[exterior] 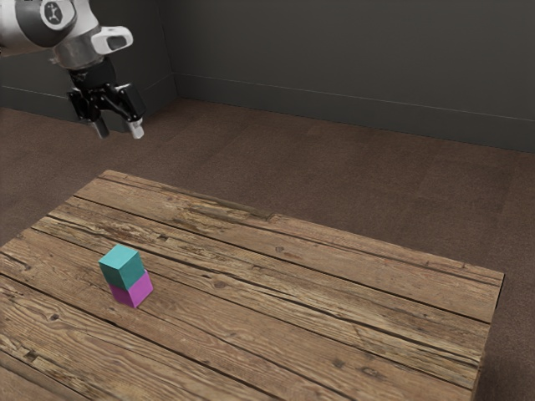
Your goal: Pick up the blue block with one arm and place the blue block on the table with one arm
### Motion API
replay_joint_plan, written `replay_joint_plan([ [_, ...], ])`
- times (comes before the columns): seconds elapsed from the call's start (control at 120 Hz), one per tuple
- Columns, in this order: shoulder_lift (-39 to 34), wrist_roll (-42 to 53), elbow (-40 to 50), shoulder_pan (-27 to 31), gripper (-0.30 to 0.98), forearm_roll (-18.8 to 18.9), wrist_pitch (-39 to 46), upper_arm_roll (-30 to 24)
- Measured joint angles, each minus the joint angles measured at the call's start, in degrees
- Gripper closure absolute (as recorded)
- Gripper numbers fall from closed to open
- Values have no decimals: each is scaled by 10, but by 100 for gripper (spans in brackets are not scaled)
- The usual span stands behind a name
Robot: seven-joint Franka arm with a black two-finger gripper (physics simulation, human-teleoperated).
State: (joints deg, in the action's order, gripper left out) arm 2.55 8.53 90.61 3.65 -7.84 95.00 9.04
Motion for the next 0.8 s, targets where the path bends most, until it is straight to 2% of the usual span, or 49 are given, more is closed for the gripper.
replay_joint_plan([
  [0.108, 6, 12, 5, -11, 3, 13, 23, -5],
  [0.208, 17, 18, 20, -6, 3, 39, 37, -6],
  [0.308, 49, 28, 67, 57, 3, 58, 75, -7],
  [0.425, 29, 50, 187, 105, 3, 74, 170, -9],
  [0.617, -12, 80, 327, 87, 4, 90, 328, -25],
  [0.8, -60, 88, 406, 67, 4, 93, 403, -43],
])
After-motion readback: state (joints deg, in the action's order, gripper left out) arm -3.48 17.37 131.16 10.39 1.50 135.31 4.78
